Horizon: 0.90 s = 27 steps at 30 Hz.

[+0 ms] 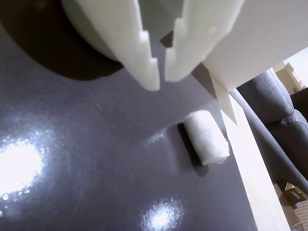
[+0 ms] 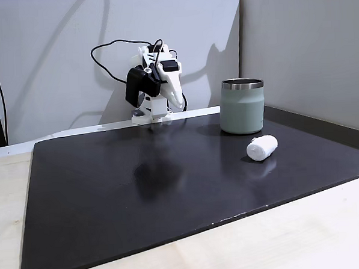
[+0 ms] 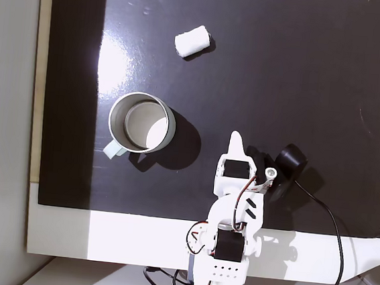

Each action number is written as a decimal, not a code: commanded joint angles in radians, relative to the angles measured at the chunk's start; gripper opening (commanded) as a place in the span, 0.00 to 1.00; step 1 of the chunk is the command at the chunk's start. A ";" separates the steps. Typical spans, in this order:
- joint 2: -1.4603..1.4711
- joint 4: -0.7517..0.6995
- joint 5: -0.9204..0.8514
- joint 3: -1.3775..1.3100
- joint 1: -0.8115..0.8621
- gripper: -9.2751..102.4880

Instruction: Grasp a gauze and put it in the cup.

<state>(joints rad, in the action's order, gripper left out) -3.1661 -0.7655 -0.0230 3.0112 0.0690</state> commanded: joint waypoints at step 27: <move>-0.011 -0.074 -0.023 -0.152 -0.029 0.08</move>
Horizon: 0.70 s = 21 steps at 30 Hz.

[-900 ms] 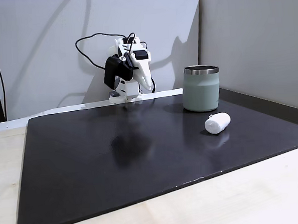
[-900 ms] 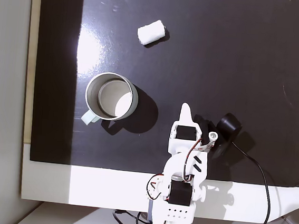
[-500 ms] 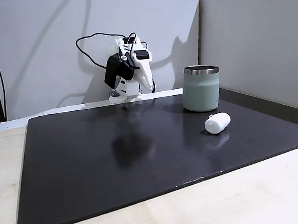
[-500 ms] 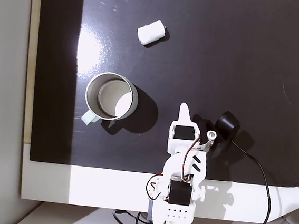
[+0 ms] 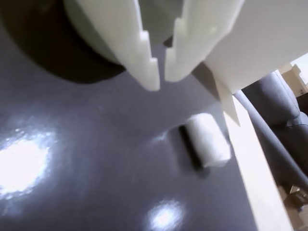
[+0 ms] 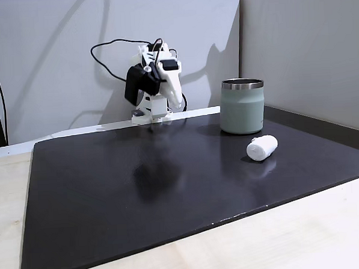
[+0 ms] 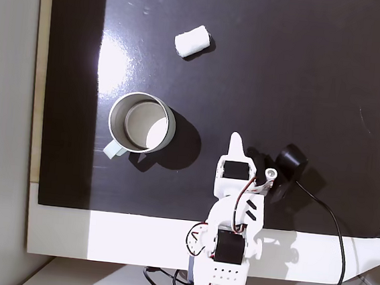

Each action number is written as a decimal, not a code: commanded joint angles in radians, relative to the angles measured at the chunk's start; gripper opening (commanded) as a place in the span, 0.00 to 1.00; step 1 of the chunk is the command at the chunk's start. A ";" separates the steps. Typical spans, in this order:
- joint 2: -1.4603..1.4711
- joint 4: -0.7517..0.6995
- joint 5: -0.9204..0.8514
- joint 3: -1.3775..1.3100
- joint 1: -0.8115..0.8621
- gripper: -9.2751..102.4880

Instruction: Grasp a gauze and put it in the cup.

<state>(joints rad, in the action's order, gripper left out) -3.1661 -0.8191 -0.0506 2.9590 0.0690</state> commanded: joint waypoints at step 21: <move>0.968 -0.353 0.072 -1.009 -0.109 0.08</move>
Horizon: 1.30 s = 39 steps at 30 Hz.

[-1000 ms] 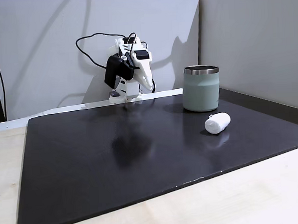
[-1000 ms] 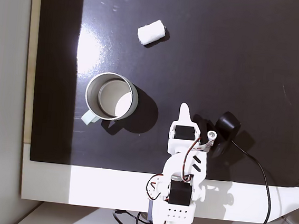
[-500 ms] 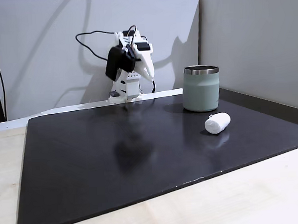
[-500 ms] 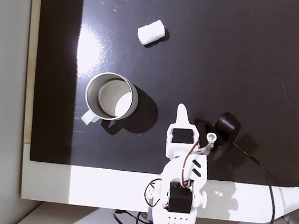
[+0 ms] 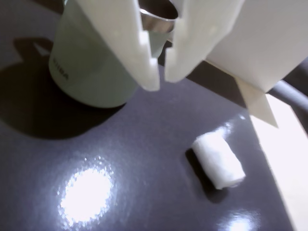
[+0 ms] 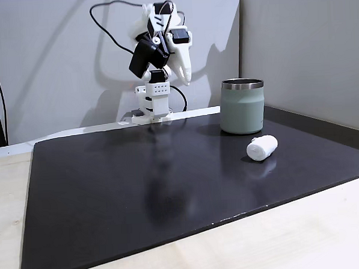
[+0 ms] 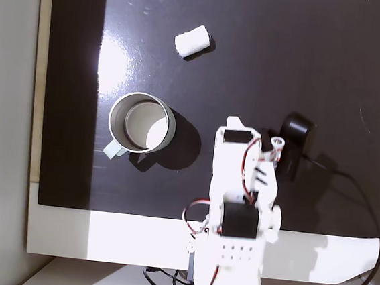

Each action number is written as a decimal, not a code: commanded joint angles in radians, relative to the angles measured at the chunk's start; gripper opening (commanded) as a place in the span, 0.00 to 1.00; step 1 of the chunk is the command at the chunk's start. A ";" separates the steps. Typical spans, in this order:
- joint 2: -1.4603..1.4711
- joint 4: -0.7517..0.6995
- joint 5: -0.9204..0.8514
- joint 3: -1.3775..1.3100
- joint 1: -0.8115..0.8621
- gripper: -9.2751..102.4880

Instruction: Grasp a gauze and put it in the cup.

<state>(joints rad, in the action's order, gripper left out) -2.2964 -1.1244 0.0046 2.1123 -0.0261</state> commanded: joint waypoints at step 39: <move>1.575 -0.667 -0.017 -1.829 -0.130 0.45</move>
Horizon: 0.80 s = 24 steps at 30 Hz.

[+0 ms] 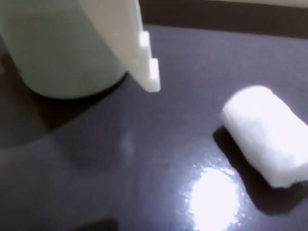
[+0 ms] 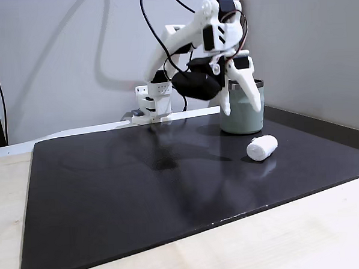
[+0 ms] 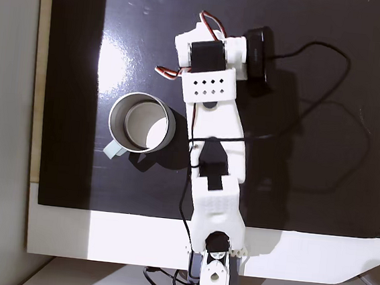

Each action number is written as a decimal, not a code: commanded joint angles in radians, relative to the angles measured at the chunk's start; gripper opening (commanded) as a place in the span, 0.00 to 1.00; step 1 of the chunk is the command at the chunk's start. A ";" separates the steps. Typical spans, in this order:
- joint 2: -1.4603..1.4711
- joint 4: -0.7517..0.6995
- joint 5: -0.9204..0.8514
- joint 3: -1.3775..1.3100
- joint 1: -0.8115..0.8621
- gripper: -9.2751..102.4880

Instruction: Grasp a gauze and put it in the cup.

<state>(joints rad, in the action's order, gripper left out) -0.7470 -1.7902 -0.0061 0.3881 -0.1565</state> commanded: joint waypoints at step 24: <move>0.420 0.135 0.034 -0.472 -0.077 0.41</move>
<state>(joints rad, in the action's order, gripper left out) -0.3160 -1.6751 0.0199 -0.0199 -0.2209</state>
